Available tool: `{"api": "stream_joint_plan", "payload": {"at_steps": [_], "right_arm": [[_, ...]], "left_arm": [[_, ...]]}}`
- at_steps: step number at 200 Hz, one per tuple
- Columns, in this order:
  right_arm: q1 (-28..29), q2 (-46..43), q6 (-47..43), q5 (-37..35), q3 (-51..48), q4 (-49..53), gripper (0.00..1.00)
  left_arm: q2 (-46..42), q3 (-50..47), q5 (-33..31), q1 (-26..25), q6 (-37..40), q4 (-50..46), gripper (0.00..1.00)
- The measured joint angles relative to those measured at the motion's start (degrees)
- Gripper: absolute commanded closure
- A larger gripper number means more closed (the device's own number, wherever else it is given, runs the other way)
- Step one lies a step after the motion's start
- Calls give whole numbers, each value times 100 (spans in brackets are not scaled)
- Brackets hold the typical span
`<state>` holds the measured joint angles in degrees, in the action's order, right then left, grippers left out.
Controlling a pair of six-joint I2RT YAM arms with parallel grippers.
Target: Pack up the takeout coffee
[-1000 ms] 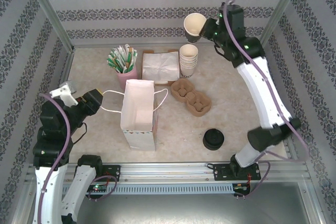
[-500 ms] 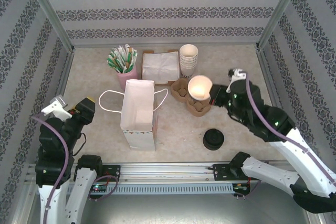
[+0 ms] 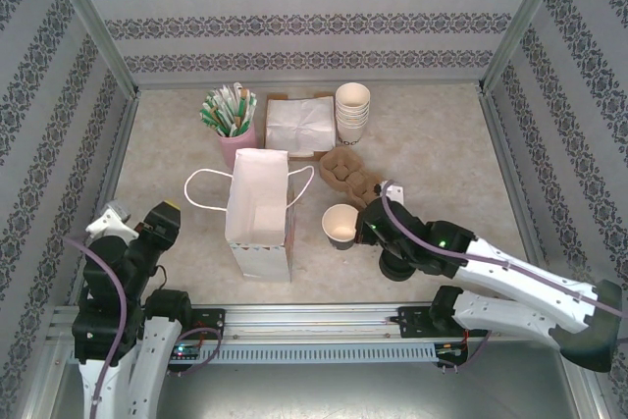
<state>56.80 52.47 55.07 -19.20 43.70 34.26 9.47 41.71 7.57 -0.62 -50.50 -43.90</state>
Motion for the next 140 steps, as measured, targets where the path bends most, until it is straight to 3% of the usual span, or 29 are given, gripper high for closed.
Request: {"api": "stream_joint_plan", "payload": {"at_steps": [92,140], "right_arm": [[0,616,66,-136,-442,-625,100],[-2,647,179,-140,-444,-544,77]], "left_arm": [[223,-881,586,0,-385,-151,48],[350,-925,723,0,-400,-57,48]]}}
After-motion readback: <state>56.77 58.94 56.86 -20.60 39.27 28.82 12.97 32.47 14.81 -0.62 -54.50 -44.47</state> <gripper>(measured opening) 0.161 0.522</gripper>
